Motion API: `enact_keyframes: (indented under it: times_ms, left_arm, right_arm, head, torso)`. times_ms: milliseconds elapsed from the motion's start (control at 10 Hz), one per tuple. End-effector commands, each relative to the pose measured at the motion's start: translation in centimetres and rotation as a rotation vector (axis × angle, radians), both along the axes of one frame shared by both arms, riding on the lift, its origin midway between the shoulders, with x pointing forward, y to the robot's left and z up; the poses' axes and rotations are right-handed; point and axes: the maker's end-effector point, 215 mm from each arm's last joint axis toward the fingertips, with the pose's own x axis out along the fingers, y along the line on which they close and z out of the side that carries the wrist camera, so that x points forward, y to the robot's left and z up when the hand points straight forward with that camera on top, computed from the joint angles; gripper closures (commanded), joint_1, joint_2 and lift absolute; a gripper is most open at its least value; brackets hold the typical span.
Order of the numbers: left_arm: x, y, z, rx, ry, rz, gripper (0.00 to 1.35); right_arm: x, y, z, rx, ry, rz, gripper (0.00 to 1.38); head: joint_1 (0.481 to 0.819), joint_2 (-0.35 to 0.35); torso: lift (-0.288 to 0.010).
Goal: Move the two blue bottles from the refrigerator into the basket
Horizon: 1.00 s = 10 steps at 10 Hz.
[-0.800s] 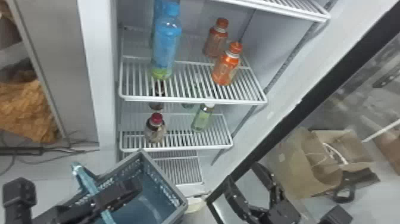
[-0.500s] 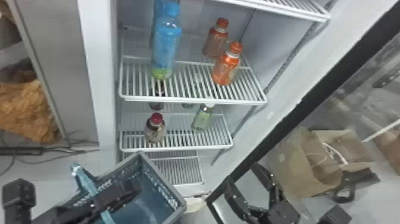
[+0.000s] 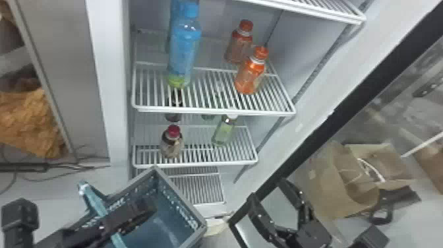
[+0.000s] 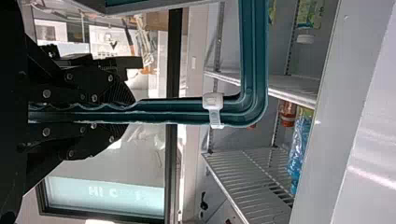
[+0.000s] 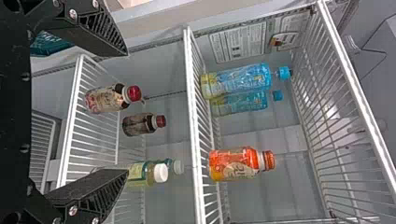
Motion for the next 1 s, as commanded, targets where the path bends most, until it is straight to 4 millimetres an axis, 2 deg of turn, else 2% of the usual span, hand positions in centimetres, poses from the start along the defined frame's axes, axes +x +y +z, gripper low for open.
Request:
enact_keyframes:
  times_ms: [0, 500, 900]
  left_arm:
    - [0.0, 0.0, 0.0, -0.002, 0.000, 0.001, 1.20]
    - [0.0, 0.0, 0.0, -0.002, 0.000, 0.001, 1.20]
    - [0.1, 0.0, 0.1, -0.002, -0.003, 0.001, 1.20]
  right_arm:
    - [0.4, 0.5, 0.7, 0.000, -0.017, 0.012, 0.15]
    - [4.0, 1.1, 3.0, -0.005, -0.099, 0.030, 0.15]
    - [7.9, 3.6, 4.7, 0.042, -0.164, 0.070, 0.13]
  head:
    - [0.695, -0.350]
    - [0.695, -0.350]
    - [0.695, -0.350]
  torso:
    - [-0.010]
    - [-0.010]
    - [-0.010]
